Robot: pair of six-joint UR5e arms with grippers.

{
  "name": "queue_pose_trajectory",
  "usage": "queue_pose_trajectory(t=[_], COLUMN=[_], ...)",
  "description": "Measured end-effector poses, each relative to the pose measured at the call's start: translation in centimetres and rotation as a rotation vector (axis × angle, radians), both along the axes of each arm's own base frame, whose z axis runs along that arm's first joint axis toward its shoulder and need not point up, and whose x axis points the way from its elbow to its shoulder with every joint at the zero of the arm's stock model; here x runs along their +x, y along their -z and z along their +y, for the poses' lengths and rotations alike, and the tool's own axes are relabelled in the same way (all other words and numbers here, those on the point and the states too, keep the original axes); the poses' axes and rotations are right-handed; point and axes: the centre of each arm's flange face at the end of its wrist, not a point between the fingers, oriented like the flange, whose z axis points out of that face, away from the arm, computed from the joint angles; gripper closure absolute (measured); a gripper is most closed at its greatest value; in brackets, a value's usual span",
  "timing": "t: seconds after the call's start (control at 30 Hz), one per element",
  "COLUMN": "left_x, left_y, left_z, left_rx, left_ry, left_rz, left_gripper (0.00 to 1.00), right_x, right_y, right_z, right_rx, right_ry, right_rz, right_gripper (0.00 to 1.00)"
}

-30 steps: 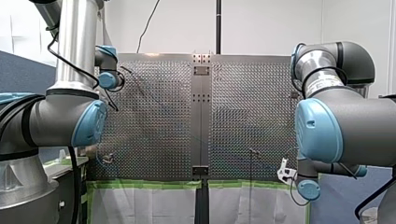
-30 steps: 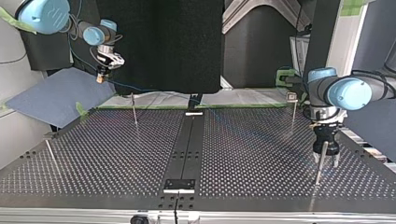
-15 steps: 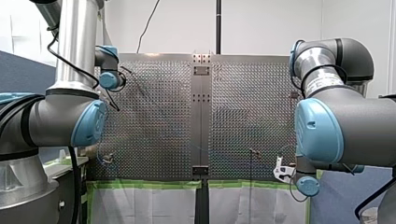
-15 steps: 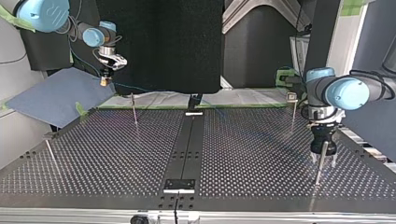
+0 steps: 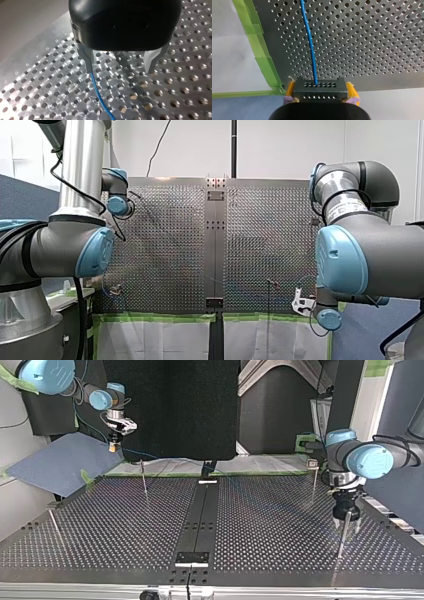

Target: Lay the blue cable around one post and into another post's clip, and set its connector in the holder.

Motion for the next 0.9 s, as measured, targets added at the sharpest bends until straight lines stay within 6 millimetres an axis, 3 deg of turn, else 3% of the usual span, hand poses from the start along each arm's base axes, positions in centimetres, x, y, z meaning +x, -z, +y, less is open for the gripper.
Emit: queue_pose_trajectory(t=[0.2, 0.9], left_x=[-1.1, -8.4], left_y=[0.1, -1.3], left_z=[-0.3, -1.5], left_rx=[0.014, 0.079], left_ry=[0.005, 0.018], left_rz=[0.049, 0.139], left_gripper=[0.0, 0.0], right_x=[0.1, 0.8], right_y=[0.0, 0.1], right_z=[0.0, 0.4], right_rx=[0.001, 0.015], right_ry=[-0.001, -0.014], right_rz=[-0.006, -0.011], right_gripper=[0.83, 0.83])
